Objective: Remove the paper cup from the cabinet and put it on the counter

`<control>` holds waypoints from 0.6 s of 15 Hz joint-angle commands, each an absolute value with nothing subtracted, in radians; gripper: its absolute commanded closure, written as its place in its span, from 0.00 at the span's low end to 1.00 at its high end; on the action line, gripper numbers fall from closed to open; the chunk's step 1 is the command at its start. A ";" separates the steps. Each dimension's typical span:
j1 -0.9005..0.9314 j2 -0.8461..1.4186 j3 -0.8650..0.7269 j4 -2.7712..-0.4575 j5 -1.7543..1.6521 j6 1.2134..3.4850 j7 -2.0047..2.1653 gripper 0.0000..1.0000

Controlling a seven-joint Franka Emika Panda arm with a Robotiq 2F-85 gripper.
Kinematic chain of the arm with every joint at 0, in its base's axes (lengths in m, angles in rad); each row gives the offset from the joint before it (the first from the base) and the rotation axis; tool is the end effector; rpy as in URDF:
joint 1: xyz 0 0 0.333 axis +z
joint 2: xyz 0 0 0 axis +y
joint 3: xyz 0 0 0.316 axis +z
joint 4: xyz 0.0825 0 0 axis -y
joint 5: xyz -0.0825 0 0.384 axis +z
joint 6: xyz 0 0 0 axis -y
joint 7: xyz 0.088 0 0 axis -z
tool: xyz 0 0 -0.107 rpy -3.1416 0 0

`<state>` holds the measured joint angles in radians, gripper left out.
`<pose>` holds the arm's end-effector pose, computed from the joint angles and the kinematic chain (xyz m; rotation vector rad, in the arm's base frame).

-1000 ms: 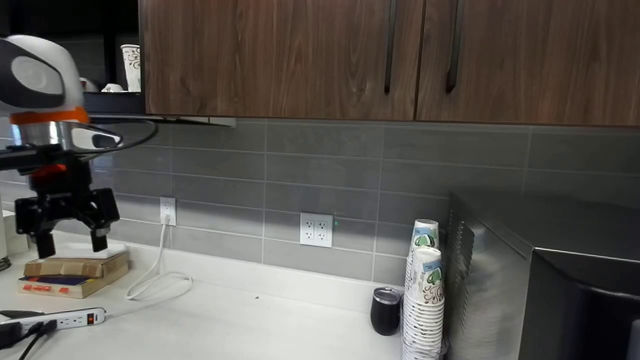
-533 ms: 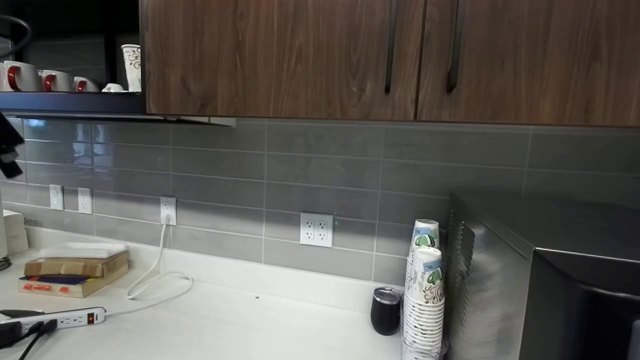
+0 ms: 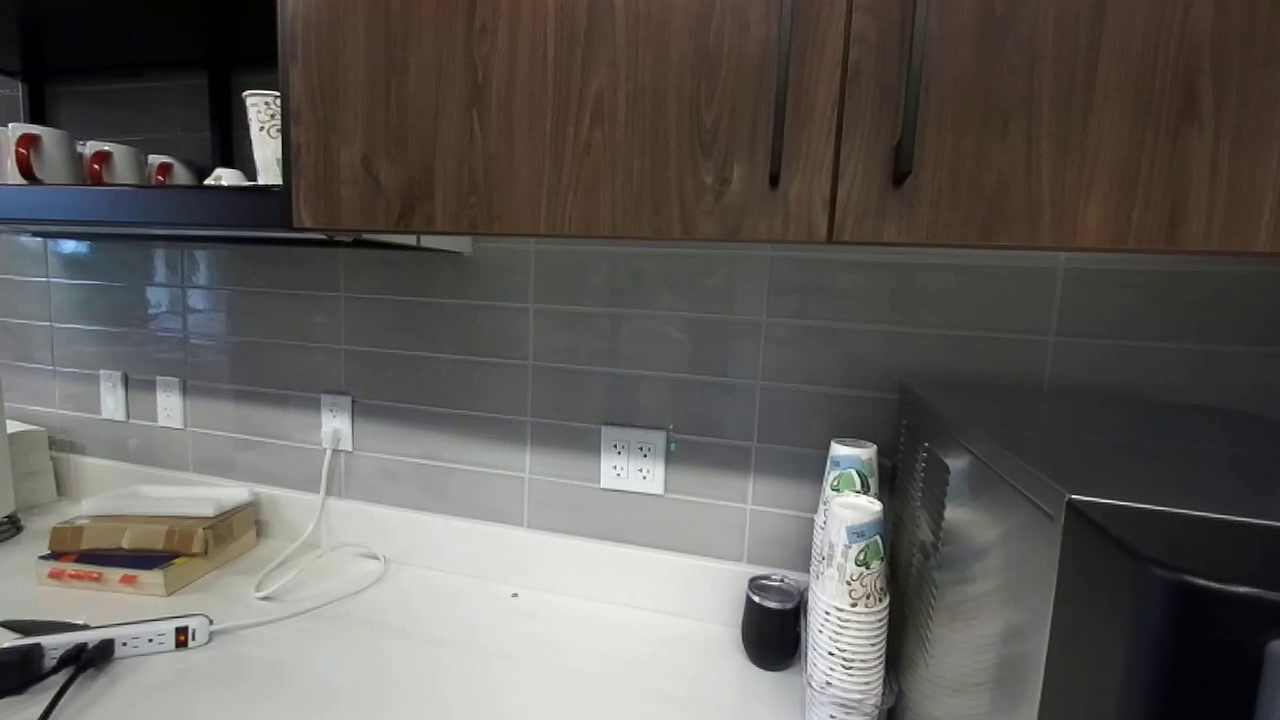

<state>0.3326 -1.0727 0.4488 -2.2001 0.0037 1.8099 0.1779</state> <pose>0.1076 0.2588 0.7261 2.7352 0.7154 1.0673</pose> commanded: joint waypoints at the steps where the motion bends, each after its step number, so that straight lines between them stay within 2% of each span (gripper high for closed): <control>1: 0.250 -0.992 0.450 -2.070 -0.001 1.814 0.169 0.00; 9: 0.113 -0.813 0.475 -1.860 -0.044 1.813 0.192 0.00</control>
<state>0.1568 -0.9027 0.4535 -1.9805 -0.0126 1.8340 0.1756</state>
